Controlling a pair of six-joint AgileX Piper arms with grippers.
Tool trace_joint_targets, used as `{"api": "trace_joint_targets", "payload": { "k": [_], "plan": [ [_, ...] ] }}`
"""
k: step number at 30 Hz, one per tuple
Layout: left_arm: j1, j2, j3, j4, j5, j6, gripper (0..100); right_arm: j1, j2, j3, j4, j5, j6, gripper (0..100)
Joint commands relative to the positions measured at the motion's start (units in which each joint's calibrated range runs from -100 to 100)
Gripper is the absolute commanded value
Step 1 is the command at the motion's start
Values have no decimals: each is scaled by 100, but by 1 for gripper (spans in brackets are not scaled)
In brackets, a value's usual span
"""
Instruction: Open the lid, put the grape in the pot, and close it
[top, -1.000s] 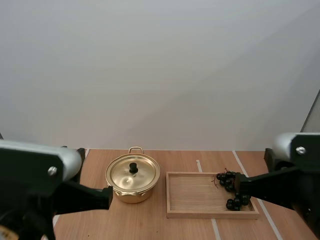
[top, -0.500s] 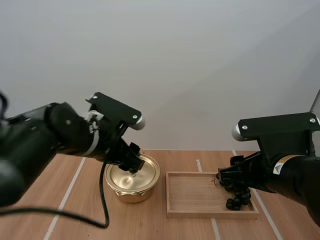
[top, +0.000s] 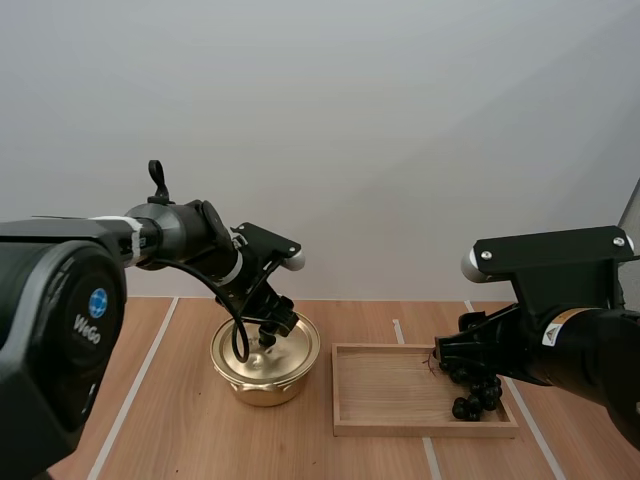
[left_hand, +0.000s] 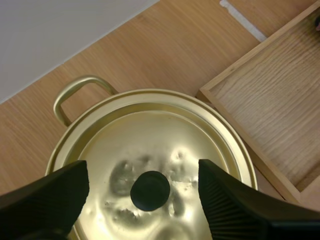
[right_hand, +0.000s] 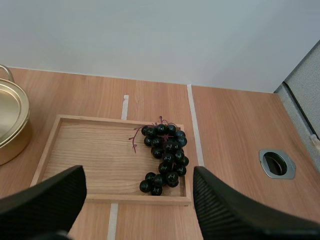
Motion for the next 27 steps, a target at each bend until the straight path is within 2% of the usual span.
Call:
{"api": "trace_joint_targets", "payload": {
  "k": [1,5,6,7,8,9,10,18,27],
  "plan": [
    [10,251,-103,31,-34,29,100,-11,-30,-45,-24,-3,0,100],
    [10,370,-161,44,196,19,100,-11,-30,-45,-239,-20,0,100],
    [10,370,-161,44,255,8,95,-11,-20,-45,-300,-35,0,100],
    [10,370,-161,44,293,-17,71,-11,16,-45,-339,-35,0,100],
    [10,358,-161,44,348,-17,55,-11,66,-45,-369,-35,0,100],
    [10,347,-166,44,488,-17,13,-11,149,-45,-416,-35,52,100],
    [10,336,-177,44,608,-7,0,-11,263,-45,-505,-35,115,100],
    [10,-829,-563,34,1550,-128,0,-11,1736,-45,-1535,-673,767,100],
    [10,-2925,-1146,74,2336,-226,0,-39,3740,-45,-1543,-2367,868,100]
  ]
}}
